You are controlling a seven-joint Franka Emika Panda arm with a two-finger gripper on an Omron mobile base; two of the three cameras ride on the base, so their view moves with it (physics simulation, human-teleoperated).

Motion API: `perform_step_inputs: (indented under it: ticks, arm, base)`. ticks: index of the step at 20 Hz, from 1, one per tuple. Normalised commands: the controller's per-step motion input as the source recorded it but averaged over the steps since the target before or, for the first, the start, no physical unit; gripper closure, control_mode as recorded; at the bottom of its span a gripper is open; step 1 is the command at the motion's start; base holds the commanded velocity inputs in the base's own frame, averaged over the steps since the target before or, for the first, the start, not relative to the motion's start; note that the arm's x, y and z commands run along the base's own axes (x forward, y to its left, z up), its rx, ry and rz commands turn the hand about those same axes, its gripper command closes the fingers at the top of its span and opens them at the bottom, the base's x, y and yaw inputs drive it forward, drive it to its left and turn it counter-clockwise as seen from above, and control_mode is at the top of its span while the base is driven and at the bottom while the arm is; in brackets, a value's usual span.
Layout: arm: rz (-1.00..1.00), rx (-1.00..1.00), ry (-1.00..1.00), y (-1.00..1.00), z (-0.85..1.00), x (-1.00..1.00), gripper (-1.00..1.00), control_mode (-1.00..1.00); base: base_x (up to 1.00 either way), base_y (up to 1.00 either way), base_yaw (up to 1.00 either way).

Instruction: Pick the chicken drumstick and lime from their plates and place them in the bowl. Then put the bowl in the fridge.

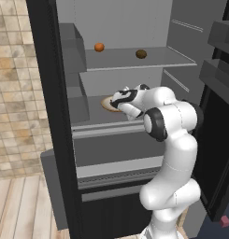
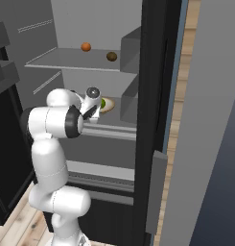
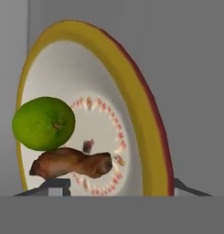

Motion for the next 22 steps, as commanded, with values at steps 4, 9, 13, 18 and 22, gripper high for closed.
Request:
perform_step_inputs:
  ticks: [4, 9, 13, 18, 22]
  arm:
    - [0.03, -0.01, 0.0, 0.0, 0.13, -0.04, -1.0, -1.0]
    - [0.01, -0.06, 0.06, 0.0, 0.23, -0.28, -1.0, -1.0]
    - [0.04, -0.03, 0.04, 0.03, 0.29, -0.51, -1.0, -1.0]
    - [0.06, -0.06, 0.0, 0.1, 0.43, -0.57, -1.0, -1.0]
    - [0.12, -0.02, 0.0, 0.11, 0.51, -0.56, -1.0, -1.0]
  base:
    - [0.0, 0.0, 0.0]
    - [0.0, 0.0, 0.0]
    - [0.0, 0.0, 0.0]
    - [0.0, 0.0, 0.0]
    - [0.0, 0.0, 0.0]
